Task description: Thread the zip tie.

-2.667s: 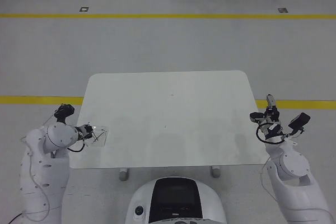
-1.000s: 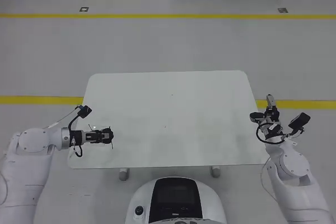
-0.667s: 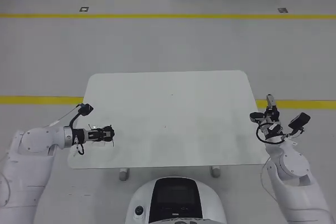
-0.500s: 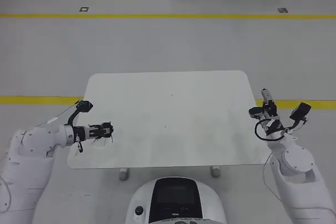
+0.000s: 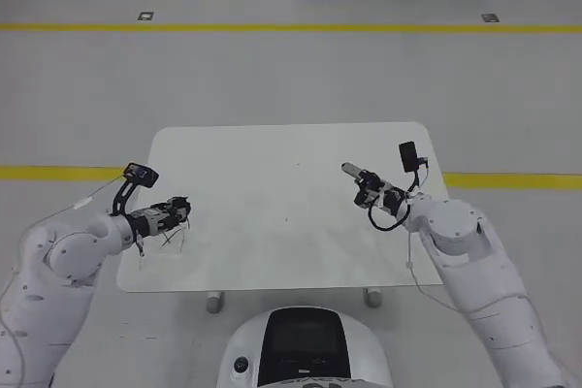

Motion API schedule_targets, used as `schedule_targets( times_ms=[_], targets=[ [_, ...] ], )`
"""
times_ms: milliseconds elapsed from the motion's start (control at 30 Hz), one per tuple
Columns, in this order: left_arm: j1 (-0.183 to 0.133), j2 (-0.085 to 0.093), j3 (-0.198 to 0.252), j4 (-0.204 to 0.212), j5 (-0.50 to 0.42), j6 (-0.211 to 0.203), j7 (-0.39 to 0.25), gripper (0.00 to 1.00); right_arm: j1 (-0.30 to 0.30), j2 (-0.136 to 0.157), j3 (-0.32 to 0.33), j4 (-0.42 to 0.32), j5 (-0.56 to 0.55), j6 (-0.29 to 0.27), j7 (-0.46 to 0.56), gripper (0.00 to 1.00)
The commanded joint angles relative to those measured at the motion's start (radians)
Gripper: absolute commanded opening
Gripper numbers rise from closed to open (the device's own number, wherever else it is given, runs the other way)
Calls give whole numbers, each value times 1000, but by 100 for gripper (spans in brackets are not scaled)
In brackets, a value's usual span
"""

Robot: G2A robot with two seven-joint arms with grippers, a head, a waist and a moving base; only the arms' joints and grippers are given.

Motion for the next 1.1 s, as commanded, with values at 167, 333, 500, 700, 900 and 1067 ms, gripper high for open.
schedule_targets(
  times_ms=[167,333,500,700,900,1067],
  targets=[
    [0,0,0,-1,1,0,-9,0,-4,0,3,-3,0,0,-1,100],
    [-4,5,48,-48,135,0,36,0,9,4,-21,12,16,0,130,100],
    [-11,12,84,-68,251,0,102,0,166,-10,-118,198,34,0,272,100],
    [15,16,84,-84,331,0,150,0,383,-79,-347,465,90,0,349,100],
    [41,21,67,-94,334,0,160,0,495,-149,-491,621,154,0,351,100],
    [54,26,63,-108,339,0,159,0,529,-184,-539,707,183,-19,341,100]
  ],
)
